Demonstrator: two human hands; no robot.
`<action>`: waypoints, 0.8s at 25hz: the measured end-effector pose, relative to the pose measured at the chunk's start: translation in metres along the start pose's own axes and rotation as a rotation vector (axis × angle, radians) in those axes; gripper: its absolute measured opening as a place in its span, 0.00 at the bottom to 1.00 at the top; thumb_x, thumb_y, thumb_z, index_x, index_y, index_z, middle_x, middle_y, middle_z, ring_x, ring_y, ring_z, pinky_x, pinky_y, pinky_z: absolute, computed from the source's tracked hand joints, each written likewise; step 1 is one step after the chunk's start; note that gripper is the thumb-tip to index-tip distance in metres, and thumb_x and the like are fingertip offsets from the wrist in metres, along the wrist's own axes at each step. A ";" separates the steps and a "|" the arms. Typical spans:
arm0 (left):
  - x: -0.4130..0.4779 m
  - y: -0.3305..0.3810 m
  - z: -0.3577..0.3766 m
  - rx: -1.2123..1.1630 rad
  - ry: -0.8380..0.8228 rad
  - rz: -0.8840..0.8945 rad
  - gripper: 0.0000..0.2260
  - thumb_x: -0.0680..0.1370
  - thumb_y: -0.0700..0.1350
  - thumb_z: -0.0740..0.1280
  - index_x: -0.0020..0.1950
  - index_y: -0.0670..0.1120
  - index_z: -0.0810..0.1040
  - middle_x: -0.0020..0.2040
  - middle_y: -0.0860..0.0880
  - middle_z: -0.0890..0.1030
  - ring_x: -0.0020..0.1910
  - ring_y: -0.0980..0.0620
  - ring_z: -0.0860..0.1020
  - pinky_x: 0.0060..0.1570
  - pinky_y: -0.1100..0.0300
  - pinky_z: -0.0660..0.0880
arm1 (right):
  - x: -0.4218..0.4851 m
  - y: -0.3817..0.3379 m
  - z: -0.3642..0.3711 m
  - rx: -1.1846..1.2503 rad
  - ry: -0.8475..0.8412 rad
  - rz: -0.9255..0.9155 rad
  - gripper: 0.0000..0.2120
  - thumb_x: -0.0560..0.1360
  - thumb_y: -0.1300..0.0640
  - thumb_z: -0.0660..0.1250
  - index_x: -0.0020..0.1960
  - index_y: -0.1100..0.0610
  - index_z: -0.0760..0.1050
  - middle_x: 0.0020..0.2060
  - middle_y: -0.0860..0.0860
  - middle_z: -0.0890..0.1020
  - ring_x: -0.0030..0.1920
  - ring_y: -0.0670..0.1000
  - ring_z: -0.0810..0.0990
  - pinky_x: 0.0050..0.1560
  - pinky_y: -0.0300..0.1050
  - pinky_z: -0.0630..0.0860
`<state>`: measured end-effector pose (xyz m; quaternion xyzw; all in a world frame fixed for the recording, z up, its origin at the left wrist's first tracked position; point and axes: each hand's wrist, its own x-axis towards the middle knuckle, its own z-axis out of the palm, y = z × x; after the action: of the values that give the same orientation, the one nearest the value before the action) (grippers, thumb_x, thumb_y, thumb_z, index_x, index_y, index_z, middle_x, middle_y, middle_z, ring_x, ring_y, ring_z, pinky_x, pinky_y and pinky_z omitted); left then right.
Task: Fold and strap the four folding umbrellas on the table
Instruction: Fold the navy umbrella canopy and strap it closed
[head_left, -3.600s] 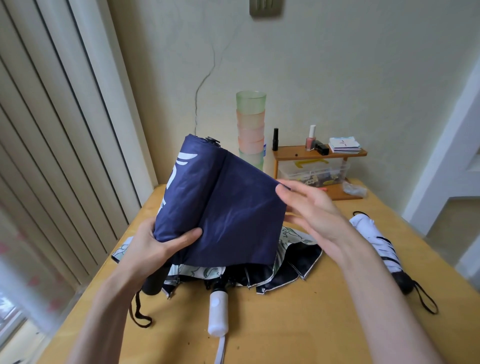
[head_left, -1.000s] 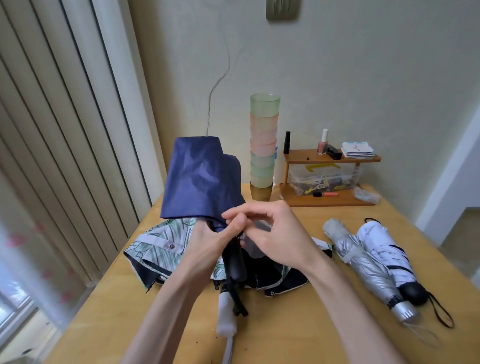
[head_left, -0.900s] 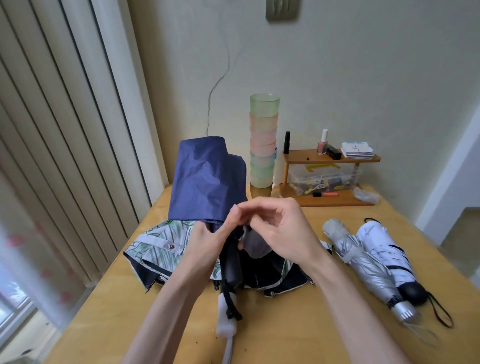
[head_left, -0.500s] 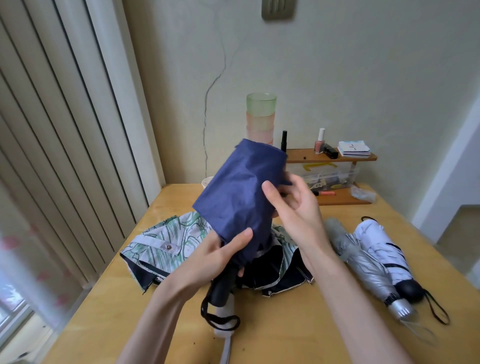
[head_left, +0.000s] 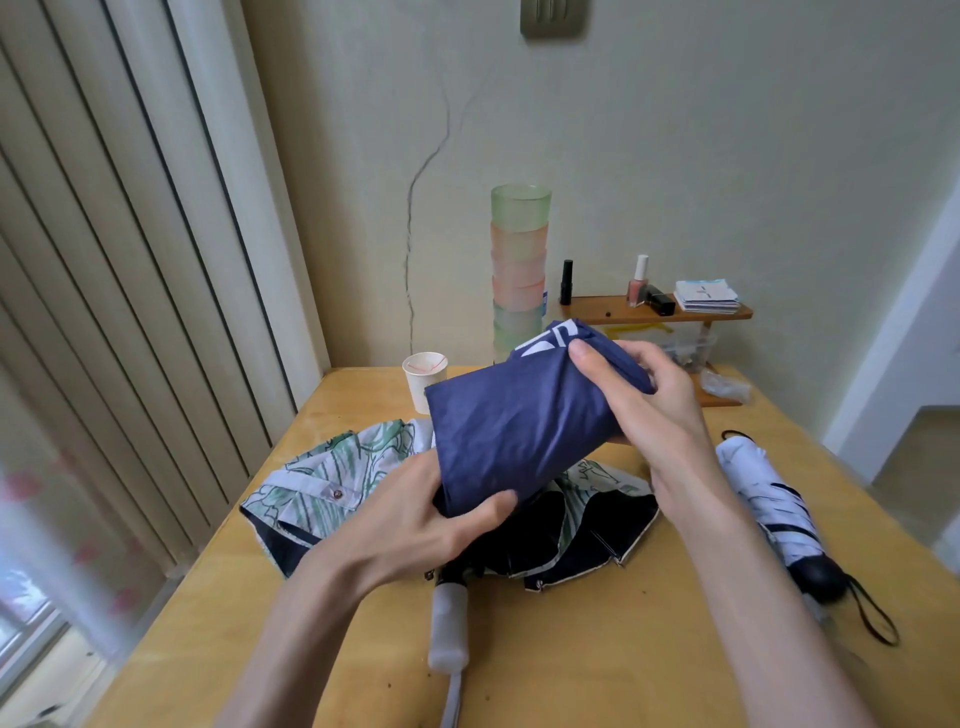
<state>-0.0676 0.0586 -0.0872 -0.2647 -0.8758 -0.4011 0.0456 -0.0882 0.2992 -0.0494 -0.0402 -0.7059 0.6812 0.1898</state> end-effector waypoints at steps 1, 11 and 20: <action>-0.001 0.002 -0.001 -0.008 -0.016 -0.012 0.16 0.76 0.68 0.66 0.47 0.55 0.75 0.40 0.58 0.77 0.39 0.55 0.76 0.41 0.60 0.74 | -0.001 -0.003 -0.002 -0.025 -0.032 -0.010 0.19 0.70 0.34 0.78 0.53 0.45 0.84 0.50 0.45 0.87 0.54 0.48 0.86 0.57 0.58 0.85; 0.004 0.004 -0.005 0.018 0.212 -0.120 0.19 0.83 0.61 0.60 0.75 0.66 0.66 0.59 0.61 0.79 0.49 0.53 0.79 0.55 0.46 0.77 | 0.000 0.000 0.001 0.026 0.030 -0.223 0.24 0.78 0.46 0.72 0.46 0.69 0.73 0.37 0.64 0.75 0.41 0.52 0.71 0.45 0.50 0.67; 0.018 0.013 0.035 0.545 0.339 0.203 0.41 0.72 0.54 0.77 0.81 0.58 0.62 0.64 0.56 0.80 0.55 0.48 0.82 0.46 0.55 0.78 | -0.003 0.003 0.014 0.034 0.117 -0.180 0.20 0.79 0.49 0.73 0.39 0.63 0.74 0.33 0.55 0.75 0.38 0.50 0.73 0.43 0.48 0.69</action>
<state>-0.0714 0.0987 -0.0969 -0.2582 -0.8999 -0.1841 0.2993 -0.0904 0.2855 -0.0534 -0.0130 -0.6826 0.6698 0.2919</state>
